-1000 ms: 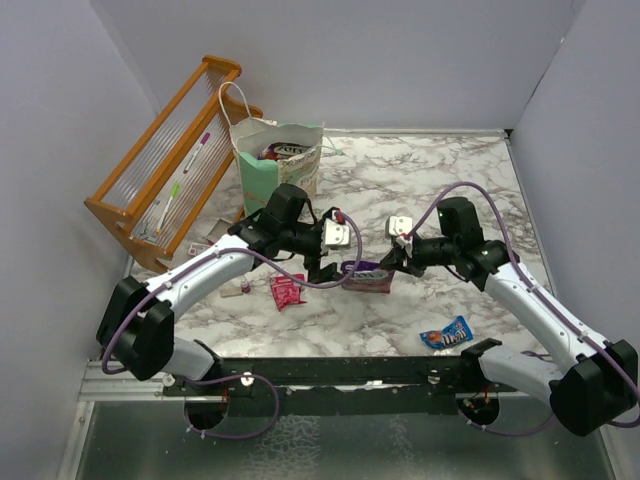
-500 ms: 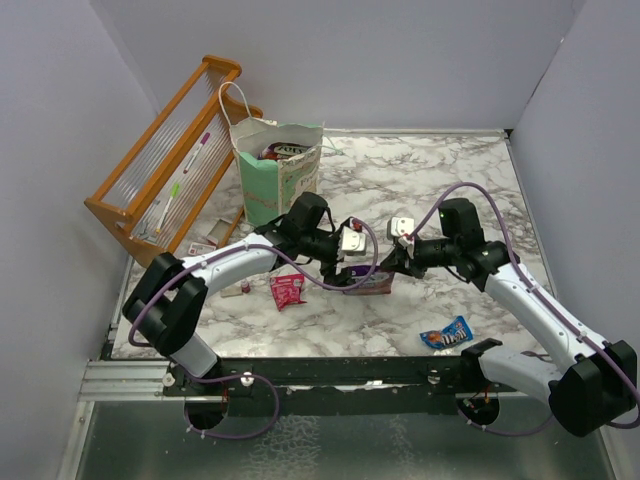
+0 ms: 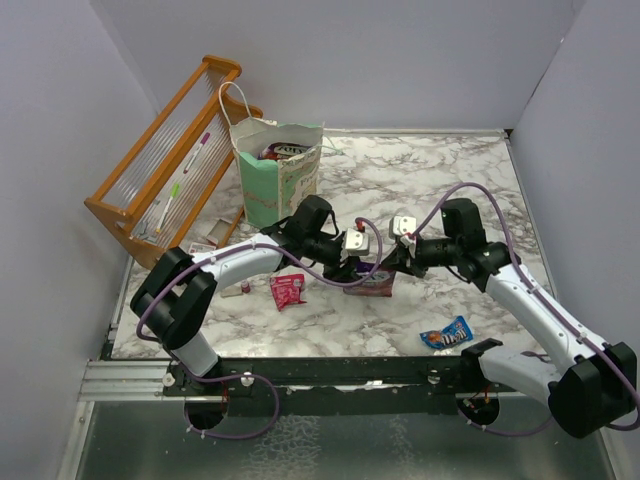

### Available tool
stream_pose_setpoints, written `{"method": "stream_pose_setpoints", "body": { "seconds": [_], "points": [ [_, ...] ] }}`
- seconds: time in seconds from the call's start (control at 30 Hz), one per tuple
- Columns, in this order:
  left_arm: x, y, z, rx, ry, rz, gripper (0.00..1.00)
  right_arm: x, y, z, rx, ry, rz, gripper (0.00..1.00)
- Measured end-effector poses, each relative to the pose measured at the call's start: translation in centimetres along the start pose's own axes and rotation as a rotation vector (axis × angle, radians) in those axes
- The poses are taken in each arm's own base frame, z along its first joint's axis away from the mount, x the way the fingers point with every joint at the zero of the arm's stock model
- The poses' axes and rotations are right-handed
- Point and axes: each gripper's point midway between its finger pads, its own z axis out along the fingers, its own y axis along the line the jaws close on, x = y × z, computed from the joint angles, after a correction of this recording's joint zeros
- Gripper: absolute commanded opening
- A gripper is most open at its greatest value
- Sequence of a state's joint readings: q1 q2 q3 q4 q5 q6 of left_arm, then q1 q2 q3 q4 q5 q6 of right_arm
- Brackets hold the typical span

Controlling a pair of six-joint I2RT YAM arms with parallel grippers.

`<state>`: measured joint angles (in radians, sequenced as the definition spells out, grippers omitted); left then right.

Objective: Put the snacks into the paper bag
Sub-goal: Pick up the snack from the center of the board, then place the snack in the paper bag.

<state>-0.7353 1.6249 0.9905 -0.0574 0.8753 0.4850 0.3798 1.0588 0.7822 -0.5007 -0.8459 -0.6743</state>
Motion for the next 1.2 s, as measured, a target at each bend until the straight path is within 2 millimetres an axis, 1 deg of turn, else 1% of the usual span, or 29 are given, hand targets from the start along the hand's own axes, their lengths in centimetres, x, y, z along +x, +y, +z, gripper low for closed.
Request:
{"method": "stream_pose_setpoints", "body": {
  "seconds": [0.13,0.23,0.33,0.43,0.53,0.63,0.83,0.97,1.1,1.2],
  "points": [
    [0.0,0.0,0.0,-0.001,-0.002,0.004,0.27,-0.2,-0.1,-0.1,0.006,-0.005,-0.005,0.15],
    [0.1,-0.1,0.0,0.0,0.001,0.009,0.17,-0.4,-0.1,-0.3,0.014,-0.013,-0.014,0.26],
    [0.1,-0.3,-0.3,0.003,0.01,0.018,0.11,-0.7,-0.3,-0.6,0.032,-0.02,-0.022,0.39],
    [-0.3,-0.6,-0.8,0.0,0.011,0.047,0.05,-0.9,-0.7,-1.0,0.059,-0.027,-0.028,0.53],
    [-1.0,-0.8,-1.6,-0.015,0.012,0.085,0.0,-1.0,-1.0,-1.5,0.084,-0.031,-0.031,0.6],
    [-1.7,-0.9,-2.4,-0.036,0.014,0.122,0.0,-1.3,-1.3,-2.0,0.111,-0.04,-0.035,0.63],
    [-2.7,-1.0,-4.2,-0.099,0.042,0.184,0.0,-2.0,-2.4,-3.9,0.194,-0.062,-0.041,0.64],
    [-3.7,-1.0,-6.2,-0.16,0.049,0.222,0.0,-2.2,-3.0,-4.8,0.235,-0.068,-0.041,0.64],
    [-5.2,-0.4,-9.4,-0.254,0.032,0.241,0.0,-2.2,-3.2,-4.9,0.245,-0.07,-0.043,0.64],
    [-6.8,0.2,-12.6,-0.34,0.021,0.245,0.0,-2.0,-3.2,-4.8,0.243,-0.067,-0.039,0.64]
  ]
}}
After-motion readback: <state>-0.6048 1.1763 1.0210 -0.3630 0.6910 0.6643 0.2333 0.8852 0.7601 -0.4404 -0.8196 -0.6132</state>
